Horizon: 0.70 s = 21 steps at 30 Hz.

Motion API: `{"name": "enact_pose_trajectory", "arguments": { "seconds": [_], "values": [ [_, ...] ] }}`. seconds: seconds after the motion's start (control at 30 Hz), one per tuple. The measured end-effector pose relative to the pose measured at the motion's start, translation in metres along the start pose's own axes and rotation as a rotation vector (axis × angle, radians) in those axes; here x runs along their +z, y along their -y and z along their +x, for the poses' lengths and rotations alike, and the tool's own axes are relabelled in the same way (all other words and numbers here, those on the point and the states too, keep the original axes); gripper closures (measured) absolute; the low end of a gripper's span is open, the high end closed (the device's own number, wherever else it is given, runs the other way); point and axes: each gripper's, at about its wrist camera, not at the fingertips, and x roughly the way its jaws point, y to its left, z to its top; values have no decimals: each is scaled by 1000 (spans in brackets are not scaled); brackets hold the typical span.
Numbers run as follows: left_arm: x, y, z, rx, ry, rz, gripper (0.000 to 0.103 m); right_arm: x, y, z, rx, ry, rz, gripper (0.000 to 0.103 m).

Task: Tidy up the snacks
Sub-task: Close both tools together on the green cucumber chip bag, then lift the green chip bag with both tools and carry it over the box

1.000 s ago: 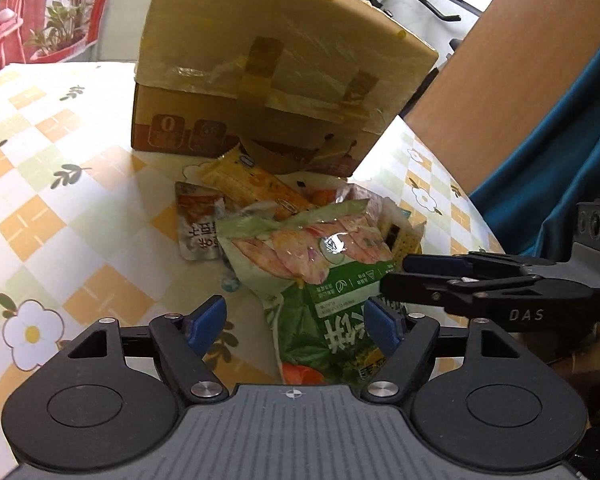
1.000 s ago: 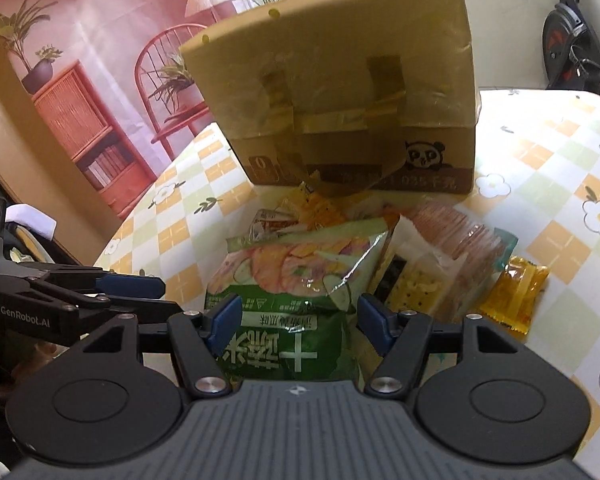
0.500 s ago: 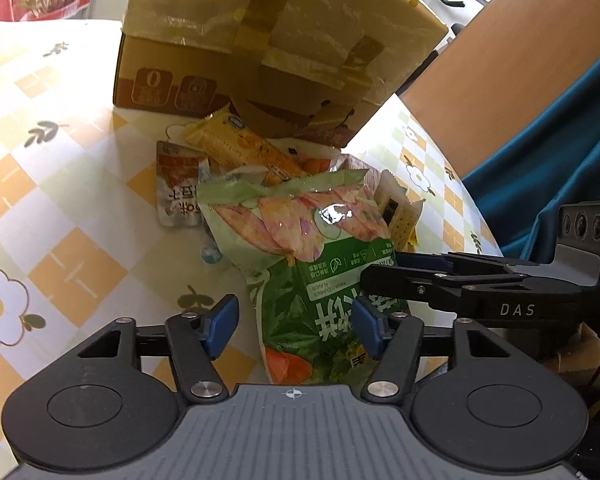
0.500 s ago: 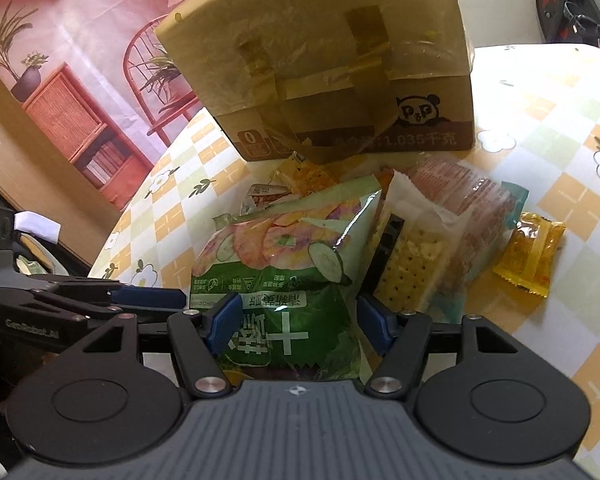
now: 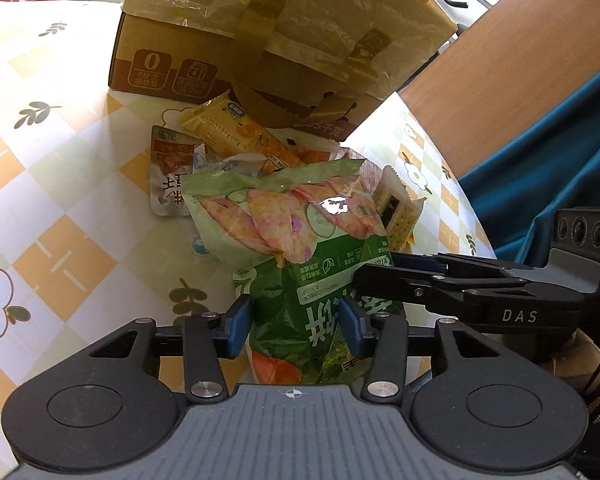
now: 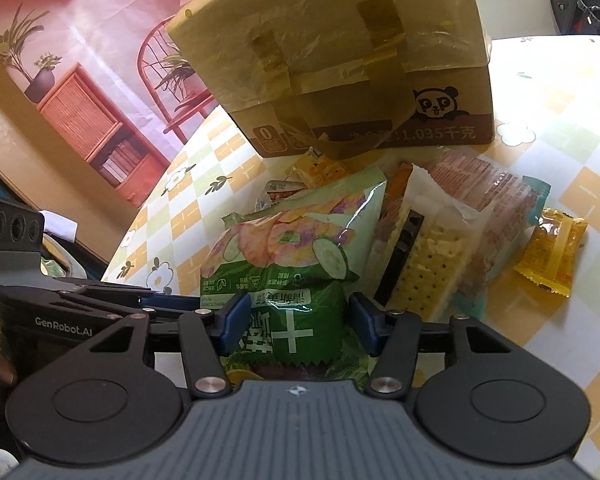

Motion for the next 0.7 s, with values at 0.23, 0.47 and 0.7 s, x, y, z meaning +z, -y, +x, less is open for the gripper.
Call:
{"name": "enact_pose_trajectory", "arguments": {
  "seconds": [0.23,0.47,0.7],
  "values": [
    [4,6,-10,22,39,54,56,4,-3,1,22,-5,-1,52],
    [18,13,-27,19,109,109,56,15,-16,-6,29,34,-47,53],
    [48,29,-55,8,225,158,56,39,-30,-27,43,148,-82,53]
  ]
}}
